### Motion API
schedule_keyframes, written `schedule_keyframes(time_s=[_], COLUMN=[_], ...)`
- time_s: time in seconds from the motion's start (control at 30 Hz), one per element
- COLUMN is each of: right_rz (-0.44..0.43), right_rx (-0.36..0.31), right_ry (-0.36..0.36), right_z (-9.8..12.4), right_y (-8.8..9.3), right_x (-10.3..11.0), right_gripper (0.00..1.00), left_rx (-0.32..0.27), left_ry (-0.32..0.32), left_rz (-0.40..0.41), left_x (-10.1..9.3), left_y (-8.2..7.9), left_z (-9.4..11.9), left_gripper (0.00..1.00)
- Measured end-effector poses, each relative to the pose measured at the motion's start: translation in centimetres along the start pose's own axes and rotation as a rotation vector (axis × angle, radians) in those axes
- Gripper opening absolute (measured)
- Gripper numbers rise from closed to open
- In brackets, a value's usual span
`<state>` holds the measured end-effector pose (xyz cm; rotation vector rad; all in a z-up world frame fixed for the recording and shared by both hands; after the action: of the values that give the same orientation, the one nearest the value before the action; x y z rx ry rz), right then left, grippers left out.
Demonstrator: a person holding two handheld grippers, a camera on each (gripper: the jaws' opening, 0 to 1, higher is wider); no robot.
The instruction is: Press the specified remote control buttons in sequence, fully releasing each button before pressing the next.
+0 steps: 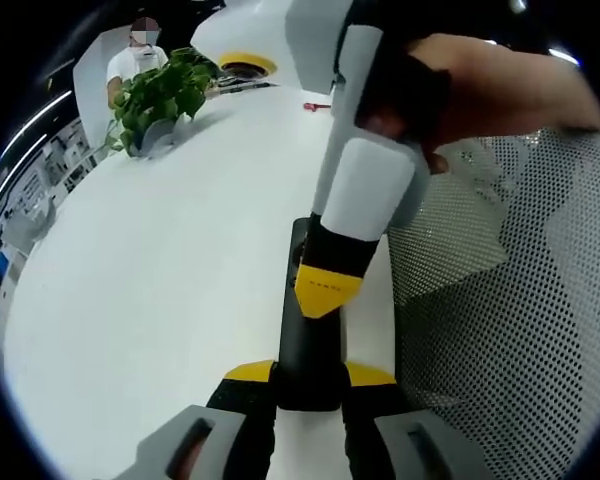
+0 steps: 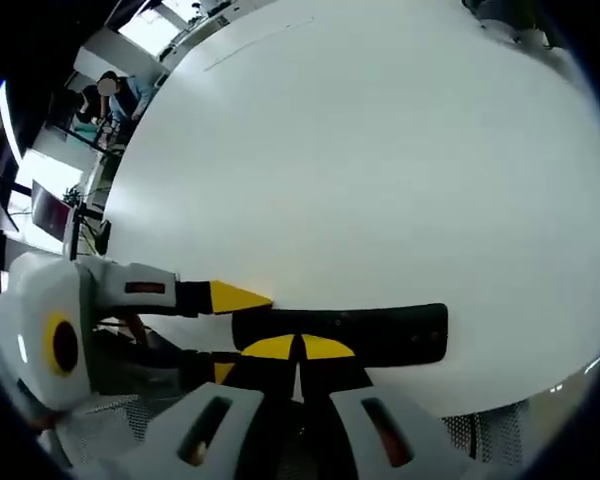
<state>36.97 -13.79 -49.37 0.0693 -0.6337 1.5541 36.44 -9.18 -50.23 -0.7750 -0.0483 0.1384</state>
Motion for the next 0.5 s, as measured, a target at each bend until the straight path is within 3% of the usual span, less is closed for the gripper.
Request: schedule_keyframes(time_s=[0.37,0.5], right_rz=[-0.019,0.021], right_rx=[0.001,-0.013], right_ry=[-0.006,0.005], right_z=[-0.13,-0.18], right_y=[0.17,0.19], right_x=[-0.03,0.1], right_gripper=[0.0,0.0], left_rx=[0.003,0.005], left_ry=[0.0,0.0], left_rz=[0.0,-0.001], left_x=[-0.01,-0.01], left_y=[0.0,0.0], left_z=[0.02,-0.01], left_gripper=[0.25,0.25])
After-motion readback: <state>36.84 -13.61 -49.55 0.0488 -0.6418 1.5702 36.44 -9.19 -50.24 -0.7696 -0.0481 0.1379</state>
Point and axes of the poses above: the point that each gripper's makers call its tool centre point, and the gripper's own axes: z roughly backward along the fingers, x roughly to its left, y roughly out of its underside, the point moved 2 cm from there along z, roughly backward along the fingers, and after that the axes turned 9 degrees about -x, right-handed, at the moved point
